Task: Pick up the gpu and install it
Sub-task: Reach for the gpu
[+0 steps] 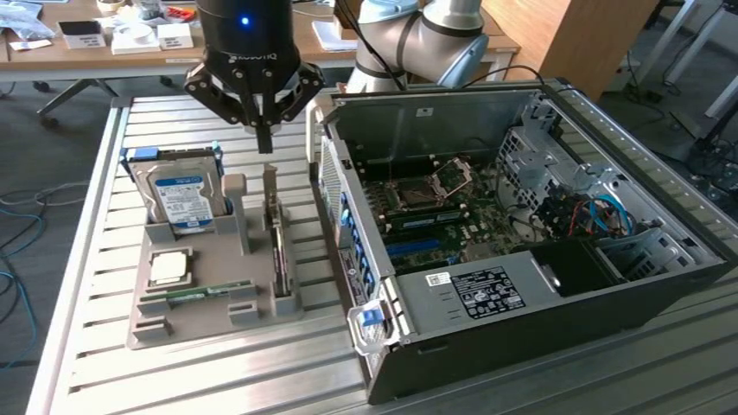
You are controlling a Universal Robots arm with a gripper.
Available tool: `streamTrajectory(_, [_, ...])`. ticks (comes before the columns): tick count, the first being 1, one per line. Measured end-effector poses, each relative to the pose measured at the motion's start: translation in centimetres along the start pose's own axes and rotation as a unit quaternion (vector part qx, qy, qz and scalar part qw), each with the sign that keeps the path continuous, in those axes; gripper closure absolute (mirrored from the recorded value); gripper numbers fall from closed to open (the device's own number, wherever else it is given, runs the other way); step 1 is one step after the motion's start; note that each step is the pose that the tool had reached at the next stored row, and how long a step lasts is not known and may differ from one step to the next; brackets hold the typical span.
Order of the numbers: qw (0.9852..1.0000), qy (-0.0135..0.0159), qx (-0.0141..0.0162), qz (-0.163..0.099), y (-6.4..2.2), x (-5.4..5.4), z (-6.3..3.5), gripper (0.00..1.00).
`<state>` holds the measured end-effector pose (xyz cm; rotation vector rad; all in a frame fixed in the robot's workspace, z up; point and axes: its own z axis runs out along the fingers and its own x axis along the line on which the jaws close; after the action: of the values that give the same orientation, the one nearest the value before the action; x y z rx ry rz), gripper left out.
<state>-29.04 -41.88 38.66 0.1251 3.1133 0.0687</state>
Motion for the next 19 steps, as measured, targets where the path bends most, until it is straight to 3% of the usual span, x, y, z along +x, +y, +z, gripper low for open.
streamTrajectory(19, [1.0, 0.0, 0.0, 0.0, -2.15, 0.1, -0.1, 0.89])
